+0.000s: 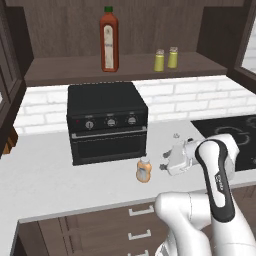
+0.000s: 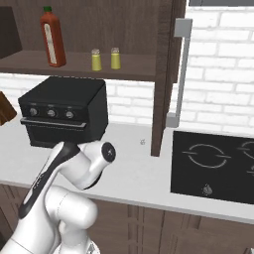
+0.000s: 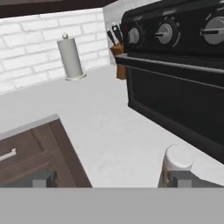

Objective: Put the shaker and condiment bottle from the counter next to their counterparts in the cabinet.

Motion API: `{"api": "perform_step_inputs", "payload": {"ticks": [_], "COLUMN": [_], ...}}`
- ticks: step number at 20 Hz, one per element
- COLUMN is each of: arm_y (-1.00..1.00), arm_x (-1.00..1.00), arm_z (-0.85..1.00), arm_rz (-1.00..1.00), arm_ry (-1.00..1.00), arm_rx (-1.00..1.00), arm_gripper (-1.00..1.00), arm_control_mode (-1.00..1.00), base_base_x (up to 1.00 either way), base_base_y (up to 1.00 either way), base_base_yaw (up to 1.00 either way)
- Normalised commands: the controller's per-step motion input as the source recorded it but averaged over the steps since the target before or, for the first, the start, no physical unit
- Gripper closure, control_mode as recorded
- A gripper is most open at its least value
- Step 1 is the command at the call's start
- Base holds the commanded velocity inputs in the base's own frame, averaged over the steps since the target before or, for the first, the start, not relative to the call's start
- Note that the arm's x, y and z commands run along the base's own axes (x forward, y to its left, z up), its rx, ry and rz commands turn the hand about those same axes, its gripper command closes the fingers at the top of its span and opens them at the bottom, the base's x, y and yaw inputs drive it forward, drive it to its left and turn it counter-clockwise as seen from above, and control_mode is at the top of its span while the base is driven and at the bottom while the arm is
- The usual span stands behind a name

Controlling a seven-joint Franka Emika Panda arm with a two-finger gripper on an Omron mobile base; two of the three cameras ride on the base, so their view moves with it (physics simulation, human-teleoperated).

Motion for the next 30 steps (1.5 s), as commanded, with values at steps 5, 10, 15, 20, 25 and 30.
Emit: {"api": "perform_step_inputs", "payload": {"ticks": [5,10,15,20,25,30], "arm_y": [0.20,0.16,0.04,0.06,0.18,0.51], "arm_x": [0.00,0.00,0.00,0.00,0.00,0.00], "arm_z": [-0.24,-0.08,-0.41,-0.46,-0.28,-0.41], "arm_rz": [-0.20,-0.03,0.00,0.00,-0.01,-0.03], "arm_ry": [-0.03,0.02,0.00,0.00,0.00,0.04], "arm_rx": [0.00,0.00,0.00,0.00,0.00,0.04], "arm_gripper": [-1.00,-1.00,-1.00,-1.00,-1.00,-1.00], "arm_control_mode": [-1.00,-1.00,-1.00,-1.00,-1.00,-1.00], "base_base_x": [0.00,0.00,0.00,0.00,0.00,0.00], "base_base_y": [0.00,0.00,0.00,0.00,0.00,0.00], "base_base_yaw": [0.00,0.00,0.00,0.00,0.00,0.00]}}
